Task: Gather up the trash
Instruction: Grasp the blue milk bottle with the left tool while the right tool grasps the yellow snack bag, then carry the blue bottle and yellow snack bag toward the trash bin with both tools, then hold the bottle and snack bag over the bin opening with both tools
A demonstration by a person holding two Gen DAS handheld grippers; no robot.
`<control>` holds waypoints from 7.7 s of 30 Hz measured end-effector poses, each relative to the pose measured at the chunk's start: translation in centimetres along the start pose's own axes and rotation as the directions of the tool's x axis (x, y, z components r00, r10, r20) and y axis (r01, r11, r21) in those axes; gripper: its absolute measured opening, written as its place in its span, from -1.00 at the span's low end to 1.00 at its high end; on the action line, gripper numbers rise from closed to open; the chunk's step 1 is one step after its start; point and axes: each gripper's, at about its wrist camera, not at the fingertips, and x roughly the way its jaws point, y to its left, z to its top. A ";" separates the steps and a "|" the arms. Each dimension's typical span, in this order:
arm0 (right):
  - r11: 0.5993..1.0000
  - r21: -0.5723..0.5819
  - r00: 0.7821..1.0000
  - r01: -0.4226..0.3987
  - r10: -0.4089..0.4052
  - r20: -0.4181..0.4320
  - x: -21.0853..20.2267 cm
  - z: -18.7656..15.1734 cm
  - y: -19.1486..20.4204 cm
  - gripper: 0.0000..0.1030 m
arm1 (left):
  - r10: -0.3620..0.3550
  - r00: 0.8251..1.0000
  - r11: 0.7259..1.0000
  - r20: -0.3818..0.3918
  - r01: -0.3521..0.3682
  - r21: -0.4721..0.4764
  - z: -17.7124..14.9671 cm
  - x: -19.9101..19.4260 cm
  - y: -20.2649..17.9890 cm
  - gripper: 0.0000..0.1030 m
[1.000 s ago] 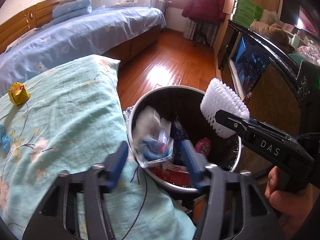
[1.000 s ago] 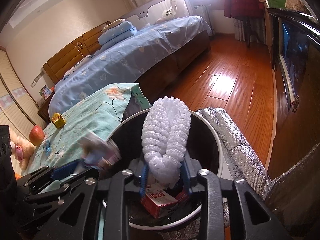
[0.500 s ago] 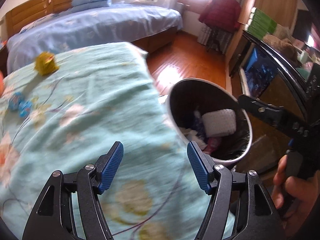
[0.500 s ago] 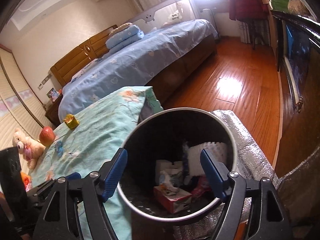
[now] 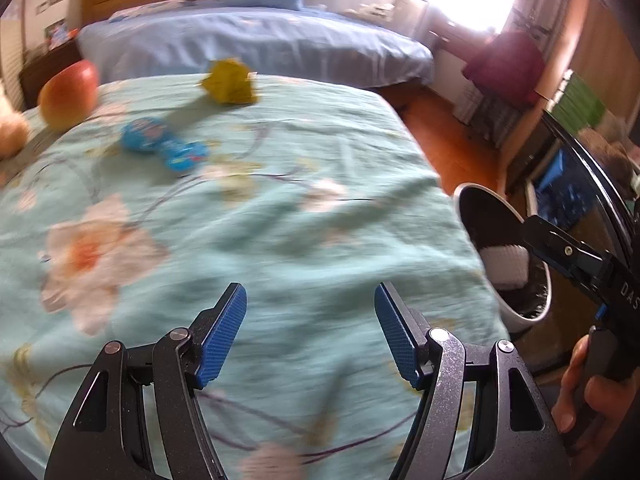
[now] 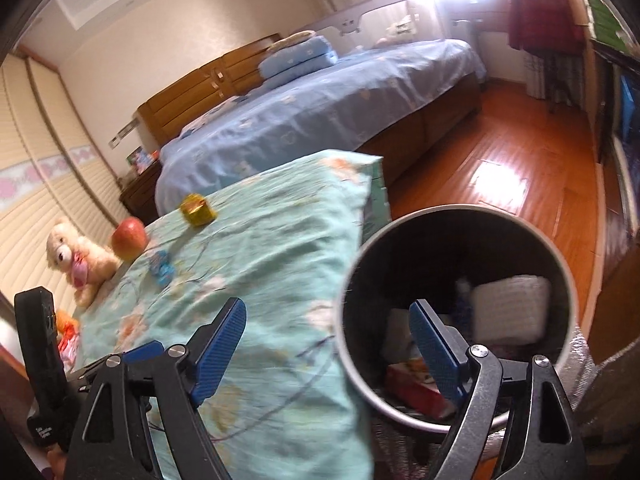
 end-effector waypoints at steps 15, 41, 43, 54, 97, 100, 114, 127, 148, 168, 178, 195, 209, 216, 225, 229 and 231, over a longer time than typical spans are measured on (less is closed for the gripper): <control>0.995 -0.082 0.997 -0.059 0.055 -0.055 4.3 1.2 5.2 0.65 | 0.072 0.997 0.992 0.038 -0.068 -0.106 2.9 -0.1 5.9 0.34; 0.990 -0.086 0.987 -0.112 0.100 -0.128 12.8 5.3 7.9 0.65 | 0.267 0.964 0.960 0.012 -0.264 -0.096 9.2 5.8 9.9 0.34; 0.987 -0.100 0.984 -0.124 0.110 -0.138 13.4 5.3 8.8 0.65 | 0.273 0.962 0.958 0.011 -0.271 -0.098 9.0 5.4 11.0 0.34; 0.968 -0.185 0.975 -0.170 0.138 -0.173 17.4 5.8 13.6 0.65 | 0.228 0.972 0.961 0.051 -0.216 -0.175 6.8 1.9 17.3 0.34; 0.992 -0.033 0.987 -0.119 0.115 -0.113 8.6 -0.8 11.7 -0.27 | 0.072 0.990 0.991 0.120 -0.058 -0.119 1.0 -3.0 9.9 -0.42; 0.993 -0.020 0.990 -0.114 0.111 -0.091 7.0 -1.6 11.2 -0.27 | 0.064 0.991 0.994 0.119 -0.053 -0.095 0.4 -3.4 8.8 -0.42; 0.993 -0.001 0.993 -0.117 0.117 -0.024 1.4 -4.2 10.0 -0.27 | 0.008 0.993 1.000 0.118 -0.010 0.015 -2.3 -4.8 3.9 -0.42; 0.996 0.030 0.996 -0.087 0.087 0.000 -0.2 -5.3 7.9 -0.27 | 0.011 0.994 0.997 0.105 -0.019 0.073 -3.4 -4.7 1.0 -0.42; 0.999 0.040 0.999 -0.025 0.024 0.030 -2.1 -5.6 5.2 -0.27 | -0.003 0.996 0.988 0.090 -0.011 0.156 -3.8 -4.1 -2.6 -0.42; 0.996 0.082 0.998 0.038 -0.041 0.043 -3.3 -5.4 1.7 -0.26 | -0.070 0.996 0.970 0.063 0.053 0.238 -3.7 -3.1 -7.0 -0.42; 0.990 0.103 0.994 0.094 -0.100 0.051 -4.1 -4.5 -1.1 -0.26 | -0.104 0.993 0.954 0.046 0.087 0.288 -3.2 -2.3 -9.6 -0.42; 0.981 0.101 0.985 0.165 -0.170 0.040 -4.4 -3.0 -4.4 -0.26 | -0.119 0.992 0.936 0.043 0.098 0.340 -1.8 -1.2 -13.5 -0.42; 0.975 0.107 0.980 0.193 -0.197 0.038 -4.4 -2.0 -6.3 -0.26 | -0.106 0.994 0.928 0.039 0.085 0.362 -1.4 -0.4 -15.2 -0.42; 0.973 0.107 0.978 0.203 -0.207 0.034 -4.4 -1.6 -6.9 -0.26 | -0.106 0.994 0.923 0.037 0.085 0.374 -1.1 -0.1 -16.0 -0.42; 0.971 0.108 0.975 0.214 -0.218 0.031 -4.5 -1.0 -7.8 -0.26 | -0.101 0.994 0.921 0.032 0.081 0.382 -0.9 0.5 -16.7 -0.42; 0.971 0.105 0.975 0.216 -0.219 0.024 -4.3 -0.9 -8.0 -0.26 | -0.098 0.995 0.920 0.028 0.080 0.385 -0.8 0.9 -17.1 -0.42; 0.971 0.106 0.975 0.216 -0.219 0.020 -4.2 -0.9 -8.2 -0.25 | -0.097 0.995 0.919 0.028 0.079 0.387 -0.7 1.0 -17.3 -0.42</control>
